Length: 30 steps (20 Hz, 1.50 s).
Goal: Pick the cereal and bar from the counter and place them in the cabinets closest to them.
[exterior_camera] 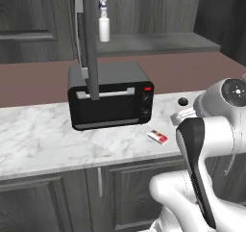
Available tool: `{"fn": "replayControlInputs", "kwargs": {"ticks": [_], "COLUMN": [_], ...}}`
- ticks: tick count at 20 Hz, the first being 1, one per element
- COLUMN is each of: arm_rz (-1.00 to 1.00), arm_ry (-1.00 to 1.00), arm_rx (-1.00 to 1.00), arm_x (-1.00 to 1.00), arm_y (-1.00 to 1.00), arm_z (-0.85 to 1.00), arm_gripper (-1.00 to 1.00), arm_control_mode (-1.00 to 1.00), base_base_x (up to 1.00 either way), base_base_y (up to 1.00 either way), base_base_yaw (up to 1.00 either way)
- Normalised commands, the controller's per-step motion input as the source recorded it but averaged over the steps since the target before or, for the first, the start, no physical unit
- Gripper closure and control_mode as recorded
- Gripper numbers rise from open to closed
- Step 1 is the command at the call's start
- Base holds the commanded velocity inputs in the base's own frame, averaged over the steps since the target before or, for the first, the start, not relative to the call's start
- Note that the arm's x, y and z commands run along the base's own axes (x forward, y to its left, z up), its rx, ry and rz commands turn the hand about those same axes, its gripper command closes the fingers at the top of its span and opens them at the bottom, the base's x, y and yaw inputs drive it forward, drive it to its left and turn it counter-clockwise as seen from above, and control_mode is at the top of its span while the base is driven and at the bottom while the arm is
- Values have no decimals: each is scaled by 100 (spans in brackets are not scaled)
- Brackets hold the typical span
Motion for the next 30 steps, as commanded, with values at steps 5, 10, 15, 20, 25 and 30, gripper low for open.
{"fn": "replayControlInputs", "kwargs": {"ticks": [5,10,15,20,25,30], "arm_rz": [0,0,0,0,0,2], "arm_ry": [0,0,13,5,0,0], "arm_rx": [0,0,3,3,5,5], "arm_x": [0,0,32,18,6,17], "arm_y": [0,0,-2,-1,0,0], "arm_z": [0,0,-10,-24,-34,-44], "arm_gripper": [-100,-100,-100,-100,-100,-100], "arm_control_mode": [100,-100,-100,-100,-100,-100], "base_base_x": [49,3,0,0,0,0], "base_base_y": [7,1,0,0,0,0], "base_base_yaw": [0,0,0,0,0,0]}}
